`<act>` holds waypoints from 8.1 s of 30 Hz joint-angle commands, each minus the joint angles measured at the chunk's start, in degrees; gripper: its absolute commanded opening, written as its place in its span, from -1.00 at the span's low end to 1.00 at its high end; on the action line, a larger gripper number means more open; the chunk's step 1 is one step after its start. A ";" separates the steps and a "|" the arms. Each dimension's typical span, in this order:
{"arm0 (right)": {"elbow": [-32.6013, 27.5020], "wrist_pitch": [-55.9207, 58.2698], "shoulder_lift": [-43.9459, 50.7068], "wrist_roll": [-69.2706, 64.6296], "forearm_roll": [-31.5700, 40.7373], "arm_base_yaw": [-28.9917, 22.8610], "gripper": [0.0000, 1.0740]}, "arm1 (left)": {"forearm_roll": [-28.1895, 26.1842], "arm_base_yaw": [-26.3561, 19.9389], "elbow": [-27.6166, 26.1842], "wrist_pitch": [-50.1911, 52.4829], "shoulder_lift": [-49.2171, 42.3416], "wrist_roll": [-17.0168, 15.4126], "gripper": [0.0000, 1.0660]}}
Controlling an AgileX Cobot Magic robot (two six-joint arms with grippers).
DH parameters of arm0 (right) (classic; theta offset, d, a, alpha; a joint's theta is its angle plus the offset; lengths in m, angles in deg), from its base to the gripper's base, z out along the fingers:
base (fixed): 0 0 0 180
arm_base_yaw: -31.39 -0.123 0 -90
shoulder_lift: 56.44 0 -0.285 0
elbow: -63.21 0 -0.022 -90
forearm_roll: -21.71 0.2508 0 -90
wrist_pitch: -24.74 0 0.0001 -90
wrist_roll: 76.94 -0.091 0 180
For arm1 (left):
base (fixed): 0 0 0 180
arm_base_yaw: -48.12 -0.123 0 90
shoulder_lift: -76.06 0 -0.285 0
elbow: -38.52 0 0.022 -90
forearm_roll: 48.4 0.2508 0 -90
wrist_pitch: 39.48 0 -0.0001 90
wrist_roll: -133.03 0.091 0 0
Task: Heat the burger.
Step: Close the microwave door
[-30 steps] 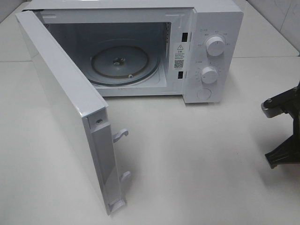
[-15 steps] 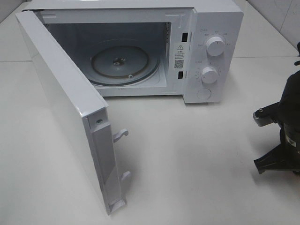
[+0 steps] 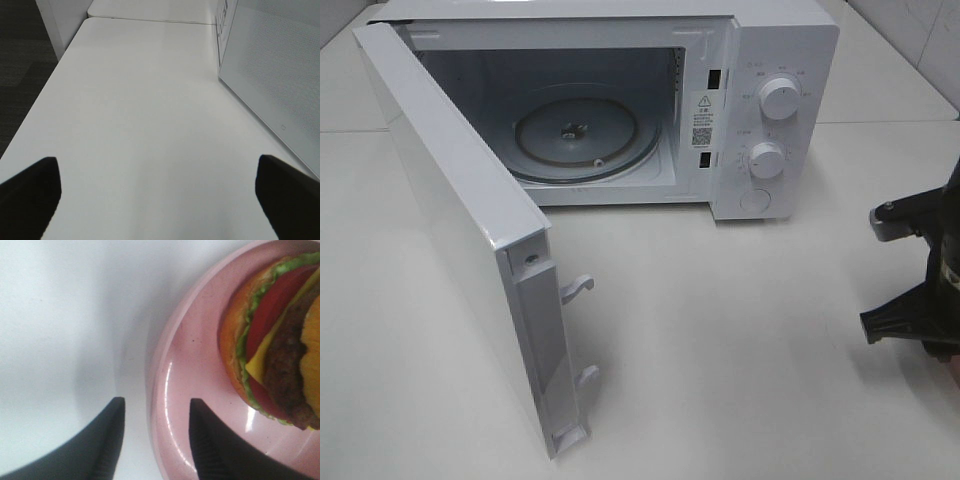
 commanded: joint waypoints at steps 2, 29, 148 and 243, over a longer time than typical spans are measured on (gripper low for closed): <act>0.23 0.17 6.65 6.02 3.38 0.29 -0.03 | 0.11 -0.17 0.17 0.74 -0.23 -0.06 0.84; 0.23 7.22 35.81 48.41 38.73 0.29 0.48 | 0.11 -0.17 0.17 0.74 -0.23 -0.06 0.84; -8.94 14.55 93.85 49.68 37.99 18.62 0.42 | 1.95 -0.17 -0.23 24.52 16.04 -3.38 -1.00; -8.94 14.55 93.85 49.68 37.99 18.62 0.42 | 14.78 22.75 -9.63 109.15 100.61 -14.09 -1.00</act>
